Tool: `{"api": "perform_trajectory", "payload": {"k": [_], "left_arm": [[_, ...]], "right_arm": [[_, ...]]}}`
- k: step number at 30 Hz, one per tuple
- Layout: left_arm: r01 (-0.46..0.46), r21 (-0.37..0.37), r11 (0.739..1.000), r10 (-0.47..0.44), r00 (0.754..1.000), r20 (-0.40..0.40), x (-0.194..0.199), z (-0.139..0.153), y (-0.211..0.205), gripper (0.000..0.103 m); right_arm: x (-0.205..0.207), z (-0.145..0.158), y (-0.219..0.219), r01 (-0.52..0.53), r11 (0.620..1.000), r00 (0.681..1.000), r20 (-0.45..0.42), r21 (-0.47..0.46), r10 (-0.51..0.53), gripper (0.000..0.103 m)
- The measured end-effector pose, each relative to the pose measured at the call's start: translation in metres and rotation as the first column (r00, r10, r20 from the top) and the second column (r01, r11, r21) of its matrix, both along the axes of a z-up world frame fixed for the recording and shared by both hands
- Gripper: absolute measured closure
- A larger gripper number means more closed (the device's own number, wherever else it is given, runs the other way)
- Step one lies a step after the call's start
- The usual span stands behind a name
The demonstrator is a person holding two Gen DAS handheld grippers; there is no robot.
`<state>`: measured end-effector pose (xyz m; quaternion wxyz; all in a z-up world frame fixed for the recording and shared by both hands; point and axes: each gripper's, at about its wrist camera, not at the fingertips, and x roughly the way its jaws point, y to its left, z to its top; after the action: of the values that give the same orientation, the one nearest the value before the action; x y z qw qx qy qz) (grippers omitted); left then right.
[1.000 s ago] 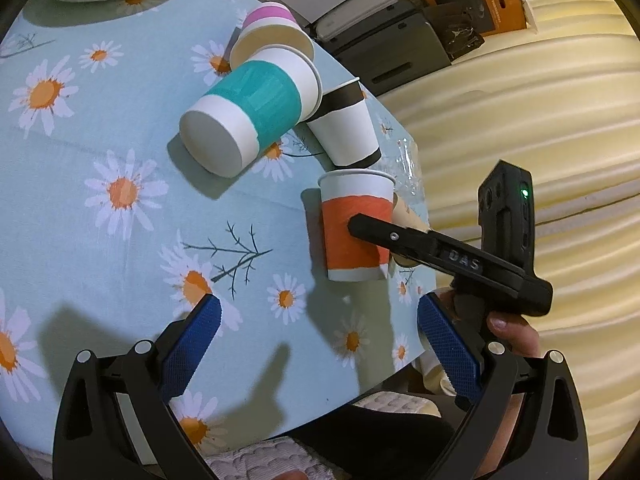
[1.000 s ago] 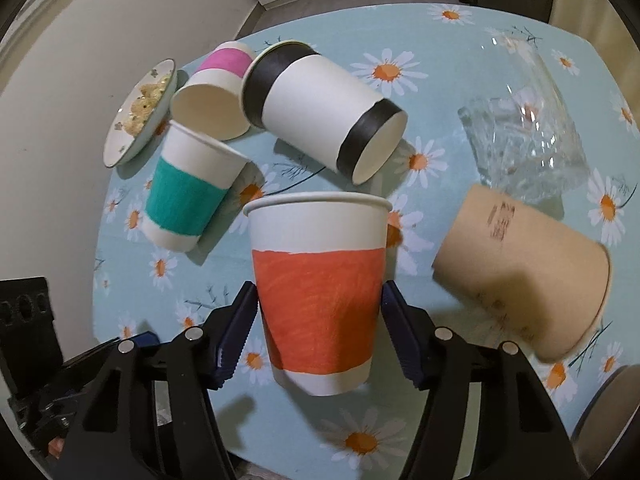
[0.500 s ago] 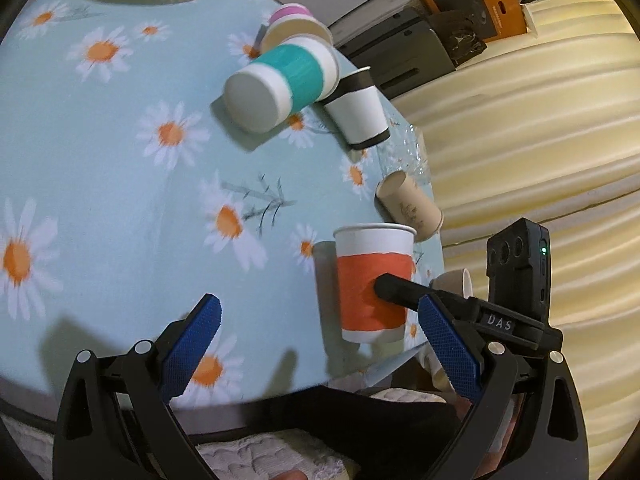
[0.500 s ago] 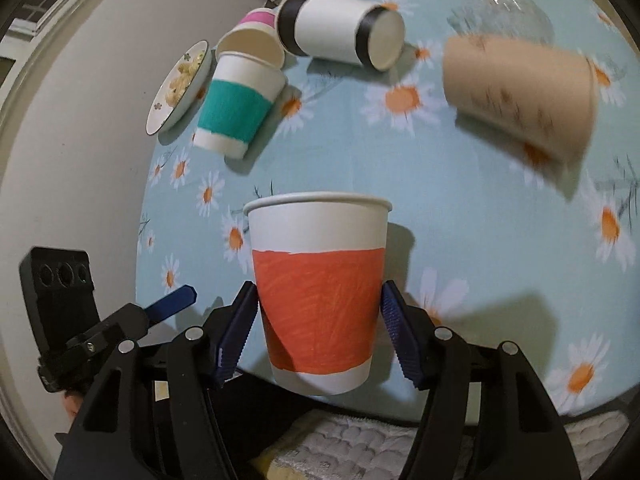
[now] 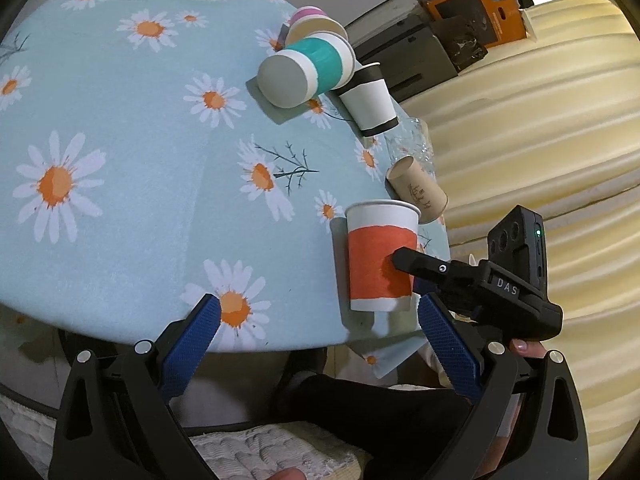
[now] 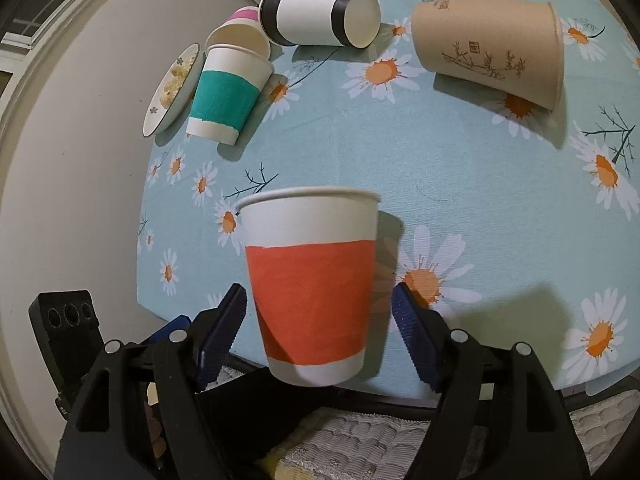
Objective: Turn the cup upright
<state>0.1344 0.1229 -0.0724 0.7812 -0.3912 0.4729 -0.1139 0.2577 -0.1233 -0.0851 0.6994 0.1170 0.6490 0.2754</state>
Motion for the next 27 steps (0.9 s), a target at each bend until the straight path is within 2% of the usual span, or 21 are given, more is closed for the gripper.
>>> {"api": "perform_trajectory", "payload": {"k": [6, 14, 20, 27], "left_arm": [[0.001, 0.003, 1.0, -0.001, 1.0, -0.001, -0.002, 0.0, 0.001, 0.007], [0.028, 0.054, 0.998, -0.027, 0.999, -0.023, 0.007, -0.001, -0.006, 0.007], [0.061, 0.06, 0.996, -0.057, 0.997, -0.057, 0.02, -0.002, -0.017, 0.007], [0.118, 0.056, 0.991, -0.114, 0.99, -0.078, 0.045, 0.011, -0.053, 0.007]], "right_arm": [[0.0, -0.001, 0.0, -0.018, 1.0, 1.0, -0.012, 0.013, 0.018, 0.028], [0.002, 0.003, -0.003, -0.031, 0.998, 0.999, -0.026, 0.046, 0.032, 0.028], [0.002, 0.021, -0.021, -0.02, 0.992, 1.0, -0.015, 0.122, 0.022, 0.028], [-0.002, 0.048, -0.057, -0.017, 0.977, 1.0, 0.029, 0.211, 0.011, 0.027]]}}
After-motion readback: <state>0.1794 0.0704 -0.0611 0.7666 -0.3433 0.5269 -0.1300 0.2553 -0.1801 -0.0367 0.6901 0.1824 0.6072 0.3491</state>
